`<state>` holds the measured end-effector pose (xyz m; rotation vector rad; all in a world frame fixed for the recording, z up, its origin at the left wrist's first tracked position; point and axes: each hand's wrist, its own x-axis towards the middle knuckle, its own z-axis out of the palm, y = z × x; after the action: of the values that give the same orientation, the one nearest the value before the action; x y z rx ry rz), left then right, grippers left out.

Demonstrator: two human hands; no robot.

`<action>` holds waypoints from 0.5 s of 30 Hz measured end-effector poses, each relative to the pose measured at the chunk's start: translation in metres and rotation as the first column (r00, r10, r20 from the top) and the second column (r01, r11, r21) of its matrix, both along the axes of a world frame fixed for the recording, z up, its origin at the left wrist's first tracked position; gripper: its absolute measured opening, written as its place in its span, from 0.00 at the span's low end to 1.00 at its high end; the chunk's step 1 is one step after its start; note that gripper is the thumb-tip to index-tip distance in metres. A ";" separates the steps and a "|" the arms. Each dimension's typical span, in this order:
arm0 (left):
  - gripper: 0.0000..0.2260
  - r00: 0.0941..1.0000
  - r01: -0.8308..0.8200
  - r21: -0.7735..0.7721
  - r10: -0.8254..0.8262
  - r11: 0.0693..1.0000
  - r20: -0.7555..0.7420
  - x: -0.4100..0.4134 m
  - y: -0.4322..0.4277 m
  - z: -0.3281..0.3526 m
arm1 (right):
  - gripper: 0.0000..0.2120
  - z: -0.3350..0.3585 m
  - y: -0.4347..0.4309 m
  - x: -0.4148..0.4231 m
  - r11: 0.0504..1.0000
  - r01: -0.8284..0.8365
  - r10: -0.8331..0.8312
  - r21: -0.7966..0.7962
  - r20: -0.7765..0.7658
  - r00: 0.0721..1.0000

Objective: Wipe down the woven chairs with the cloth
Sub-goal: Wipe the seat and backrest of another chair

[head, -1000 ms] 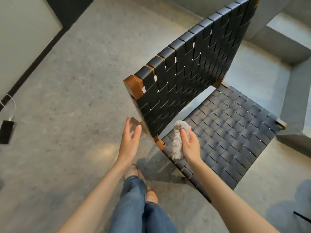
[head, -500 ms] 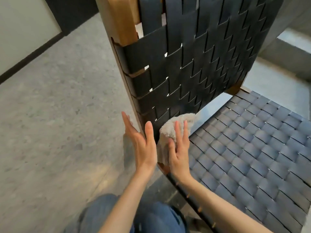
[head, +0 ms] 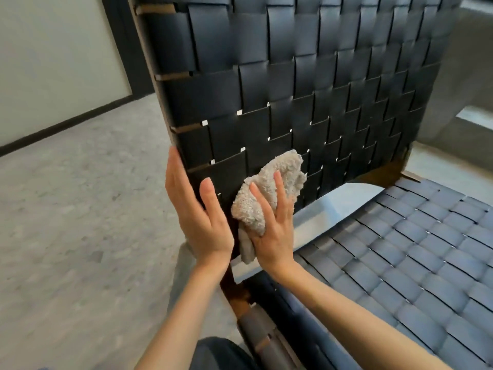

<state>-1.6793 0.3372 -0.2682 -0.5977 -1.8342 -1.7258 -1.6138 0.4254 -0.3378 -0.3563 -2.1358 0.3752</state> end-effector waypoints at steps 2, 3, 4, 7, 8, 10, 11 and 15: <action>0.19 0.988 -0.103 -0.093 0.091 0.990 -0.127 -0.001 0.001 -0.002 | 0.25 -0.003 0.022 0.007 1.000 0.016 -0.016 -0.002 0.013 1.000; 0.18 0.968 -0.183 -0.172 0.147 0.968 -0.203 -0.001 0.001 -0.003 | 0.25 -0.005 0.035 0.011 0.999 0.034 -0.034 -0.014 0.024 0.999; 0.19 0.941 -0.272 -0.255 0.201 0.928 -0.273 0.000 0.001 -0.004 | 0.26 -0.007 0.048 0.015 0.998 0.049 -0.048 -0.038 0.028 0.998; 0.21 0.875 -0.429 -0.380 0.273 0.820 -0.400 0.003 0.000 -0.007 | 0.29 -0.009 0.094 0.025 0.984 0.079 -0.078 -0.158 0.014 0.997; 0.20 0.864 -0.444 -0.390 0.270 0.807 -0.424 0.003 0.000 -0.008 | 0.30 -0.010 0.109 0.028 0.975 0.112 -0.112 -0.194 0.011 0.994; 0.19 0.849 -0.460 -0.387 0.268 0.799 -0.455 0.002 0.000 -0.009 | 0.30 -0.009 0.137 0.032 0.950 0.165 -0.170 -0.265 0.007 0.985; 0.19 0.840 -0.471 -0.384 0.270 0.794 -0.471 0.002 0.000 -0.010 | 0.30 -0.008 0.150 0.033 0.942 0.173 -0.179 -0.288 0.007 0.984; 0.22 0.741 -0.571 -0.459 0.187 0.681 -0.645 0.003 0.000 -0.018 | 0.29 0.001 0.201 0.036 0.831 0.306 -0.330 -0.464 0.030 0.943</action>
<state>-1.6762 0.3374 -0.2859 -0.7757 -1.8847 -0.5012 -1.5778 0.6263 -0.3368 -0.9562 -1.8716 0.6915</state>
